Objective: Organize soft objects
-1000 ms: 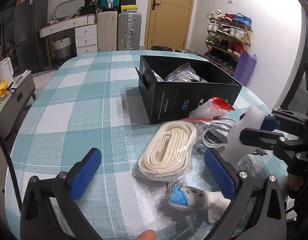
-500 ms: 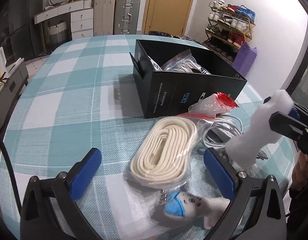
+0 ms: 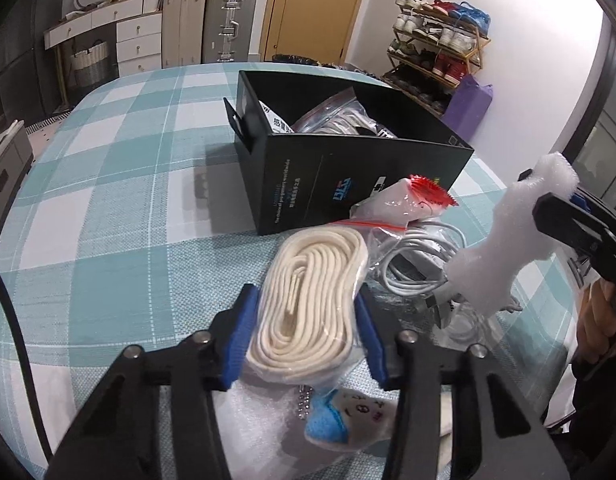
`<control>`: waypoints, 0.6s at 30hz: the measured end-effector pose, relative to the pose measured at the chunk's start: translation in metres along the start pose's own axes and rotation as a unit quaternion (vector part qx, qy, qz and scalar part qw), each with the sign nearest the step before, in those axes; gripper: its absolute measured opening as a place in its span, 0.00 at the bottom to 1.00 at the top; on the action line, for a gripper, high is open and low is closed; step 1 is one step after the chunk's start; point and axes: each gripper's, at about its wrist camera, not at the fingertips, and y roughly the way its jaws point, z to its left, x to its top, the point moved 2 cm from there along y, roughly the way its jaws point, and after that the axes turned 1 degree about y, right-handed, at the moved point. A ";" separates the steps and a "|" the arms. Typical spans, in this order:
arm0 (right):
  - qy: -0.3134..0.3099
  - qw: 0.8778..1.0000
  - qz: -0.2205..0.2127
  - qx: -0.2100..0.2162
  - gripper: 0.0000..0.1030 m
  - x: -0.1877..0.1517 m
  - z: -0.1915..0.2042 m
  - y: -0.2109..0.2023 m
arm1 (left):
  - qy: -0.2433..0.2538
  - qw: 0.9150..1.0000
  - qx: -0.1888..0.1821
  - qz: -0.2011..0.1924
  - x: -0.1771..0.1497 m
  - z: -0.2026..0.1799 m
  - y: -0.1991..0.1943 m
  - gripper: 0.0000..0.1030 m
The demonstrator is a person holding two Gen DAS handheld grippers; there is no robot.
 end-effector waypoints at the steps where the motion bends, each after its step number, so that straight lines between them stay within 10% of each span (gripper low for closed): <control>1: -0.001 1.000 0.000 -0.001 0.27 0.000 0.000 0.000 | 0.004 1.000 0.002 -0.002 0.000 -0.001 -0.001 0.36; 18: -0.004 1.000 -0.026 -0.015 0.21 0.008 0.002 -0.017 | -0.001 0.998 0.013 -0.063 0.002 -0.004 -0.041 0.14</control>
